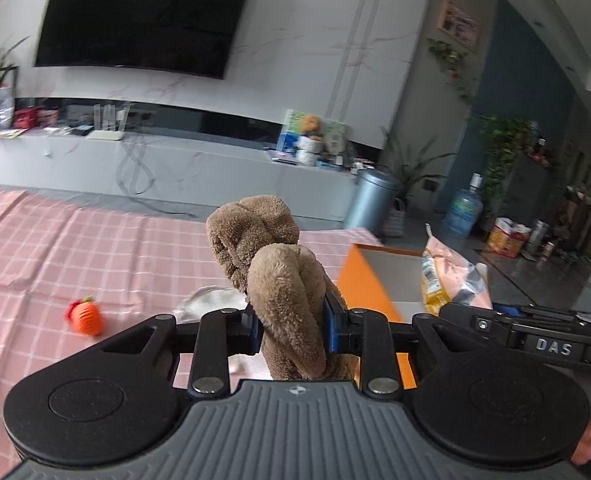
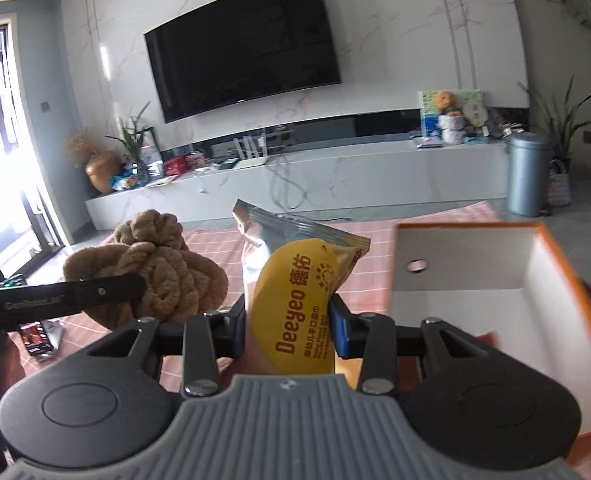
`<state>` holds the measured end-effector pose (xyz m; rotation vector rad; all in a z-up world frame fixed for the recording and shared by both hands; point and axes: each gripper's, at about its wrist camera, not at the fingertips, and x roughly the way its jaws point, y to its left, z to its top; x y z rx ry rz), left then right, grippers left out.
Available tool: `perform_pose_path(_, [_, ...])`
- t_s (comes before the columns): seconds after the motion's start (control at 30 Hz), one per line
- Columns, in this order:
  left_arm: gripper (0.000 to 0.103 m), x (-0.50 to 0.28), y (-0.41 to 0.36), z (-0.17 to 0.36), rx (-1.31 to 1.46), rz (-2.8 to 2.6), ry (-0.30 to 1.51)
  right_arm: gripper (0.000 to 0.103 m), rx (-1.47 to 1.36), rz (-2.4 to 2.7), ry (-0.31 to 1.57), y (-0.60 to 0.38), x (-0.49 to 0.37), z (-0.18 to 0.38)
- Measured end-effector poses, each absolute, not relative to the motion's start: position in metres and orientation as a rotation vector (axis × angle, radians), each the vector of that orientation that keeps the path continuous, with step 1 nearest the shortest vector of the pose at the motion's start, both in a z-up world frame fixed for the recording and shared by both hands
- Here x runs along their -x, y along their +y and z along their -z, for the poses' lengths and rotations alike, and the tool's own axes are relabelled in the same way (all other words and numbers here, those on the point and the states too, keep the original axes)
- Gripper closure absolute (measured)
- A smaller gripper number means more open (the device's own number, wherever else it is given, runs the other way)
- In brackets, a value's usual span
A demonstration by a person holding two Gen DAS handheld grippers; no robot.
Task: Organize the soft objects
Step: 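Lift towel and yellow bag and carry both over the orange box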
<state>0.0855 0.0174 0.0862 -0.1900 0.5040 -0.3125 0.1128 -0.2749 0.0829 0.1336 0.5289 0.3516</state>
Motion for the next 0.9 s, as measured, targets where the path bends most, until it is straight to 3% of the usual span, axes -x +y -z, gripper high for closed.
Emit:
perform_pose_path(0.37, [0.071, -0.119, -0.089, -0.098, 0.075, 0.580, 0.532, 0.063, -0.005, -0.181, 0.594, -0.360, -0.126, -0.099])
perform_pose_path(0.9, [0.070, -0.172, -0.178, -0.045, -0.251, 0.579, 0.697, 0.063, 0.296, -0.128, 0.886, -0.387, -0.211, -0.025])
